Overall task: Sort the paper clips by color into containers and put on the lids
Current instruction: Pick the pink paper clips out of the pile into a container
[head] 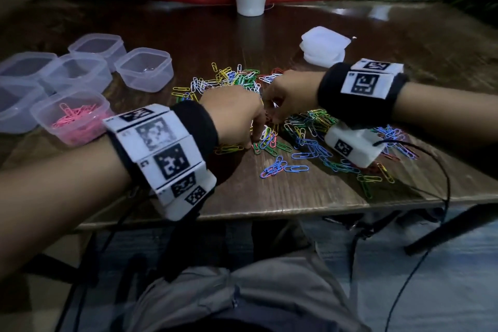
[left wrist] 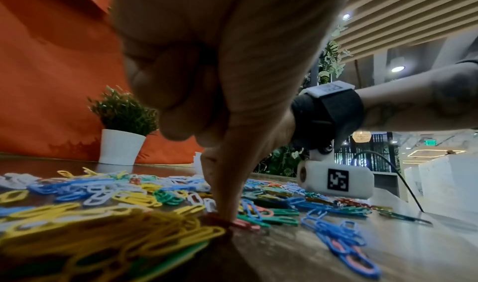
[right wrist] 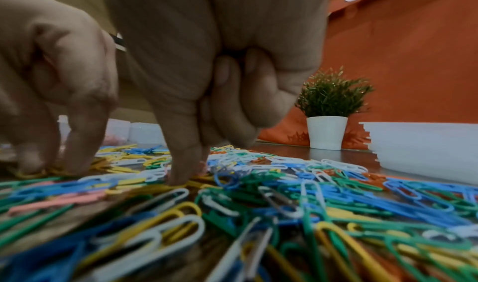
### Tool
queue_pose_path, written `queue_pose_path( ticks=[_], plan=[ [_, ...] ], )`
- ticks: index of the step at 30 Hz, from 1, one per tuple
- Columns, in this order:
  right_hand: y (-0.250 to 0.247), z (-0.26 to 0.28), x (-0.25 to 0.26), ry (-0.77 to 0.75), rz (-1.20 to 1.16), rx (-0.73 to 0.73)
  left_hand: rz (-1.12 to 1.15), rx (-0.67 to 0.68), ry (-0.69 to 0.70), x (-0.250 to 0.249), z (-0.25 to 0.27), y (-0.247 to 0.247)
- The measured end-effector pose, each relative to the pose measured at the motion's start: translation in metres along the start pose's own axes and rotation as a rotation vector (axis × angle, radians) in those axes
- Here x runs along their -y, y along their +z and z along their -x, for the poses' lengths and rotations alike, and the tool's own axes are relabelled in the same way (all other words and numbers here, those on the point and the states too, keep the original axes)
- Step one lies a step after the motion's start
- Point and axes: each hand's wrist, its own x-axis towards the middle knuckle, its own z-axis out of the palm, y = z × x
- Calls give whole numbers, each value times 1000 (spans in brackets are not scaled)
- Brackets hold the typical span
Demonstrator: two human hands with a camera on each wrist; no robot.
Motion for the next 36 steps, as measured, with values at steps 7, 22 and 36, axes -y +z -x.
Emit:
queue_pose_path(
  ticks=[7, 22, 36],
  plan=[
    [7, 19, -15, 188, -763, -15, 9, 46, 39, 2, -8, 0],
    [19, 39, -6, 143, -607, -86, 829, 85, -158, 34, 4, 7],
    [20, 31, 16, 172, -101, -20, 1434, 261, -248, 52, 11, 1]
  ],
)
